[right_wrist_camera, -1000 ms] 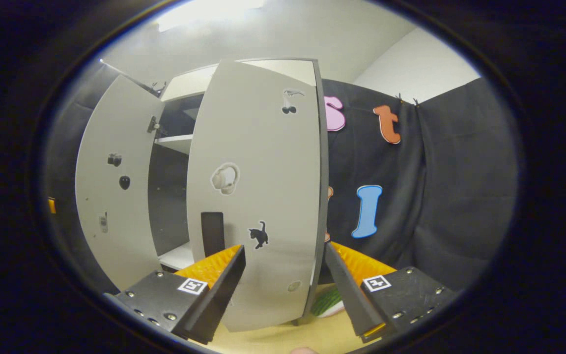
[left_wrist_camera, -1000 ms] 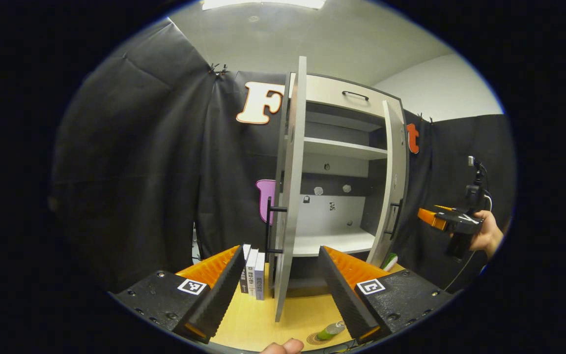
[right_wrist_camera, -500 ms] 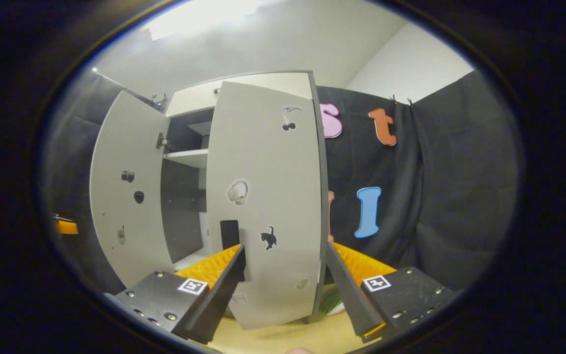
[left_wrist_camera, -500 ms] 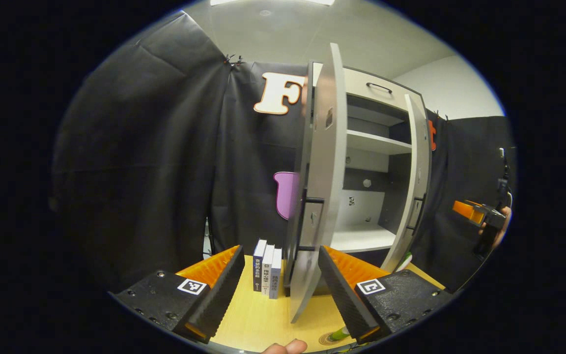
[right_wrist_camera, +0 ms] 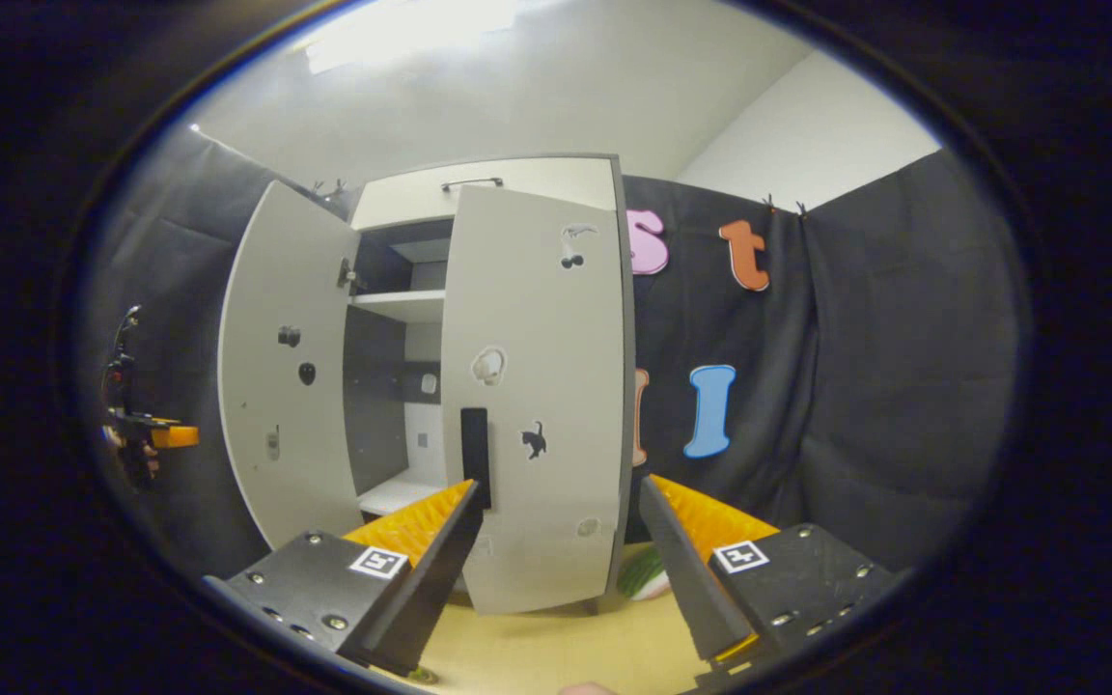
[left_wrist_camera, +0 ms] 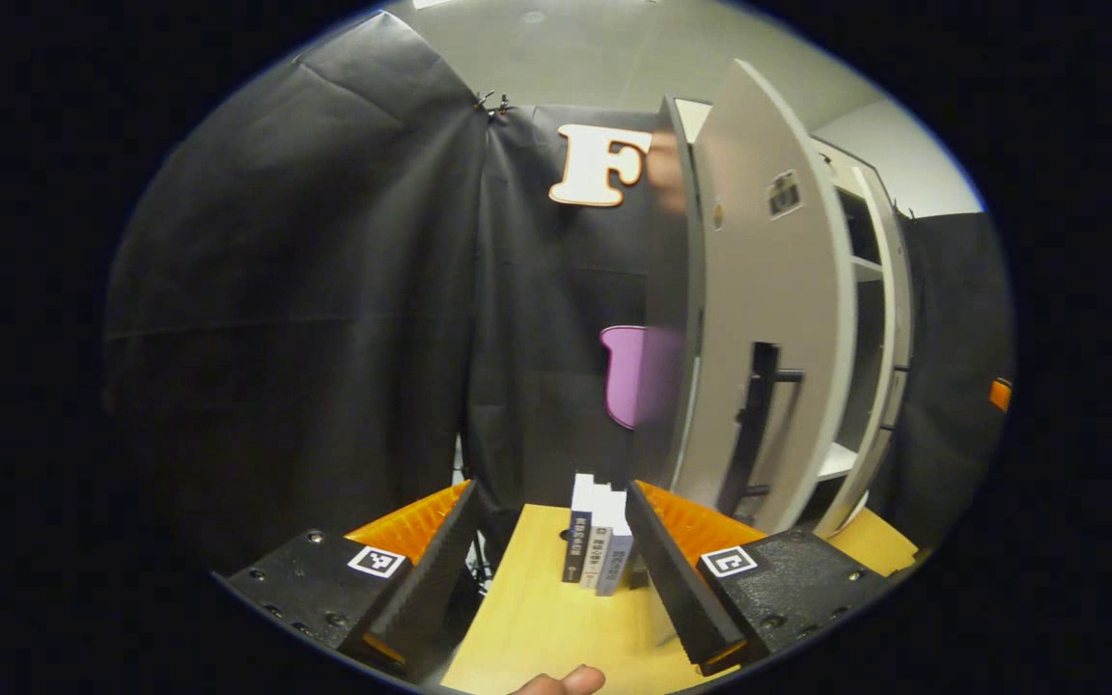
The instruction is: Grasp the bottle in the cabinet with the left hand and place it on the coaster, then close the right door with the right hand and the left door with the left hand.
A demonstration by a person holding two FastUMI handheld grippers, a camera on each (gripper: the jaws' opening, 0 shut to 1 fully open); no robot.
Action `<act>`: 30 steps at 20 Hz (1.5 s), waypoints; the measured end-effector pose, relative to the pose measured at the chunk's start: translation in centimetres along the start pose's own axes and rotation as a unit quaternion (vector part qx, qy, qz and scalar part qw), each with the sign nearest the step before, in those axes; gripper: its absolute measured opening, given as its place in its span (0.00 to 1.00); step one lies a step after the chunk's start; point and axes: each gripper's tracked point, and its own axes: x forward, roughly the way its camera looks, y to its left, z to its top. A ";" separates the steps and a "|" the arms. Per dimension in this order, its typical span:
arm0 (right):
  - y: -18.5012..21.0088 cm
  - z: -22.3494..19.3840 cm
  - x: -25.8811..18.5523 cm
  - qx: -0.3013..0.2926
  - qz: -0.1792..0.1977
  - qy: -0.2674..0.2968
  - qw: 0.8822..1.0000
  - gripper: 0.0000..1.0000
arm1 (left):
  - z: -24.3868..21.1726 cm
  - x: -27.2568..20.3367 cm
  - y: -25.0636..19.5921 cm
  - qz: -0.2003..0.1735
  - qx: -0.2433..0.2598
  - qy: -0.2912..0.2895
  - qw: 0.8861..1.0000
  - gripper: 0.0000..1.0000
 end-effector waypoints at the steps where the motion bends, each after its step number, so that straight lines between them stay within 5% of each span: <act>1: 0.2 0.4 -0.8 -0.001 0.002 -0.003 1.000 0.99 | 0.2 0.6 0.8 0.007 0.000 -0.001 1.000 0.99; 10: 1.9 2.2 -3.9 0.012 0.030 -0.025 0.999 0.96 | 3.1 3.6 -0.4 -0.004 0.015 -0.019 1.000 0.93; 14: 0.3 1.7 -4.1 -0.007 0.019 -0.020 1.000 0.99 | 3.4 5.0 -4.4 -0.044 0.028 -0.011 0.999 0.94; 16: -0.5 1.3 -4.0 -0.013 0.007 -0.019 1.000 0.96 | 3.2 5.1 -8.7 -0.096 0.007 -0.006 0.995 0.95; 19: -0.2 0.7 -4.0 -0.008 0.008 -0.012 1.000 0.99 | 3.3 4.2 -10.8 -0.096 0.040 -0.009 0.995 0.86; 27: 0.0 0.9 -4.8 -0.005 0.017 -0.021 1.000 0.99 | 2.8 3.8 -11.6 -0.067 0.010 0.001 0.998 0.84; 30: 0.5 0.9 -4.9 0.000 0.015 -0.015 1.000 0.99 | 2.6 3.8 -13.6 -0.090 0.012 0.003 0.996 0.87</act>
